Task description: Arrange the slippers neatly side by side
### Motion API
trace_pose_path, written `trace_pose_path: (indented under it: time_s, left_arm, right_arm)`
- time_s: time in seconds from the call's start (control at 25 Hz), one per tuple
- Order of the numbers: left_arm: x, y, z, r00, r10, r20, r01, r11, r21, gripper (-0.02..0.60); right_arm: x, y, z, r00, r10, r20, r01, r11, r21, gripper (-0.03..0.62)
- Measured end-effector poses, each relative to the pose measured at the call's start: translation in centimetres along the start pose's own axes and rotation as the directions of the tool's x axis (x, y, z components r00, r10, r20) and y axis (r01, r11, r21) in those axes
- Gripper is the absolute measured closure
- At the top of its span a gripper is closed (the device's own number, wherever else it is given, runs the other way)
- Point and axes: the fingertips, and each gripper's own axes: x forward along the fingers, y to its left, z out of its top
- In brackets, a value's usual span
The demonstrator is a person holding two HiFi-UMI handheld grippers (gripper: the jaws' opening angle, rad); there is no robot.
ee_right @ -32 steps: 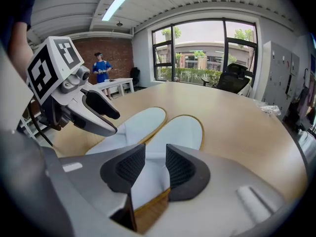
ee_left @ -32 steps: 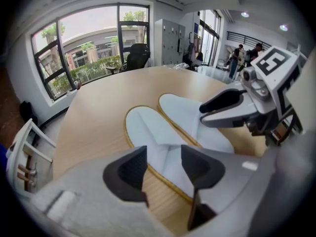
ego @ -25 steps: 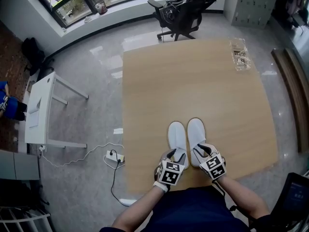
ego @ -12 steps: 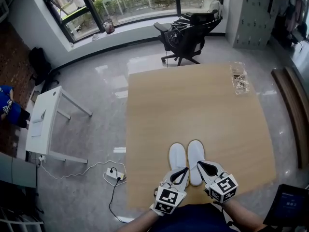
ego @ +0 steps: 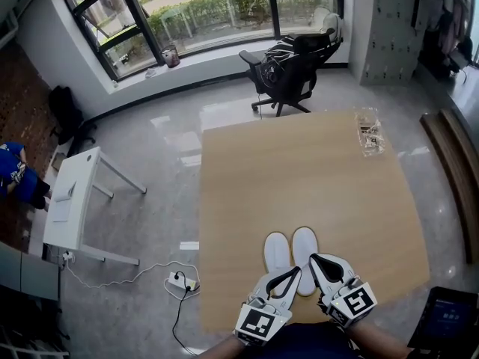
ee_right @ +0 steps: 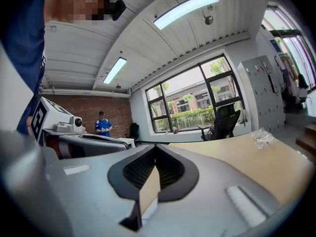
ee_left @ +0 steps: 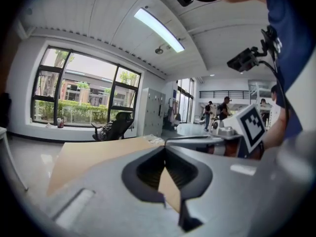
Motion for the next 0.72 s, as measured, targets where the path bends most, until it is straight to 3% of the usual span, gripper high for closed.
trace_pose_path:
  time_s: [0.56,0.72]
  left_arm:
    - [-0.5,-0.1,0.8,1.0,-0.004,0.029,0.004,1.0,-0.017,0.578]
    - [-0.2,0.0,0.3,1.0,-0.006,0.015,0.006,1.0,-0.022,0.578]
  right_arm:
    - [-0.8,0.5,2.1,0.998,-0.02,0.061,0.024,0.998,-0.059,0.582]
    - [-0.9,0.9,1.4,1.0,0.002,0.027,-0.001,0.998,-0.066,0.582]
